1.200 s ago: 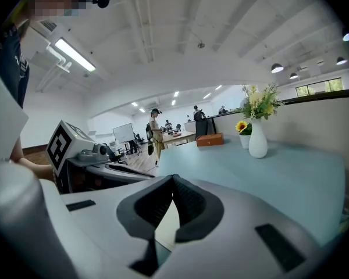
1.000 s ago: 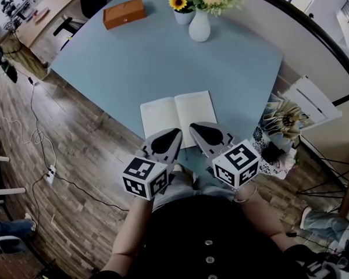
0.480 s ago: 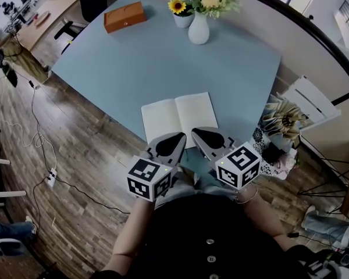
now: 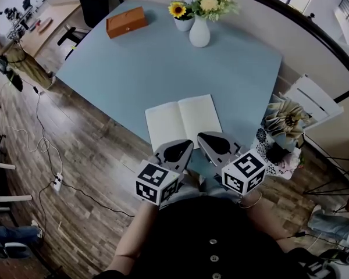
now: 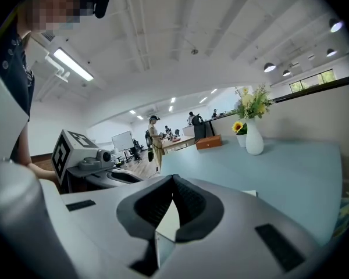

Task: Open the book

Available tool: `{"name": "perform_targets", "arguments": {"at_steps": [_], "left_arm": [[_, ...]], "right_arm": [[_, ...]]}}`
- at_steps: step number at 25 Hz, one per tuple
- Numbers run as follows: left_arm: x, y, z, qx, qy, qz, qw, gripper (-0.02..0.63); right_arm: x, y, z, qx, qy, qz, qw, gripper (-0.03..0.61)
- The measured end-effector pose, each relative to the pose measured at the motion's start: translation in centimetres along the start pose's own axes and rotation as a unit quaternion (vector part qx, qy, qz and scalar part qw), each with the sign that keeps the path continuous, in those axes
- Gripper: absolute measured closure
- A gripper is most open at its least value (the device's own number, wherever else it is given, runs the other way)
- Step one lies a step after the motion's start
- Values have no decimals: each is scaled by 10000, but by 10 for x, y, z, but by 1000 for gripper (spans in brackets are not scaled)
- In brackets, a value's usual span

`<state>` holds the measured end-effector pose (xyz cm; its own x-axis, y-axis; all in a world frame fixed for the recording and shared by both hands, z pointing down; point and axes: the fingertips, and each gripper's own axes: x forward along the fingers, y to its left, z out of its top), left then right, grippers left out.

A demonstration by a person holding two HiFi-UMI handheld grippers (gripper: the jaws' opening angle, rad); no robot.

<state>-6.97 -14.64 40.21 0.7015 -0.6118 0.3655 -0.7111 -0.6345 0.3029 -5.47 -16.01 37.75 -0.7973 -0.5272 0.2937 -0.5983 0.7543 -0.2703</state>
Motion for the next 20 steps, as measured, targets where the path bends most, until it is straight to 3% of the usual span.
{"name": "perform_targets", "arguments": {"at_steps": [3, 13, 20], "left_arm": [[2, -2, -4, 78, 86, -12, 9999, 601], [8, 1, -19, -260, 316, -17, 9992, 601], [10, 2, -21, -157, 384, 23, 9991, 601]], "right_arm": [[-2, -1, -3, 27, 7, -59, 10000, 572], [-4, 2, -13, 2, 156, -69, 9999, 571], [-2, -3, -22, 42, 285, -138, 9995, 571]]}}
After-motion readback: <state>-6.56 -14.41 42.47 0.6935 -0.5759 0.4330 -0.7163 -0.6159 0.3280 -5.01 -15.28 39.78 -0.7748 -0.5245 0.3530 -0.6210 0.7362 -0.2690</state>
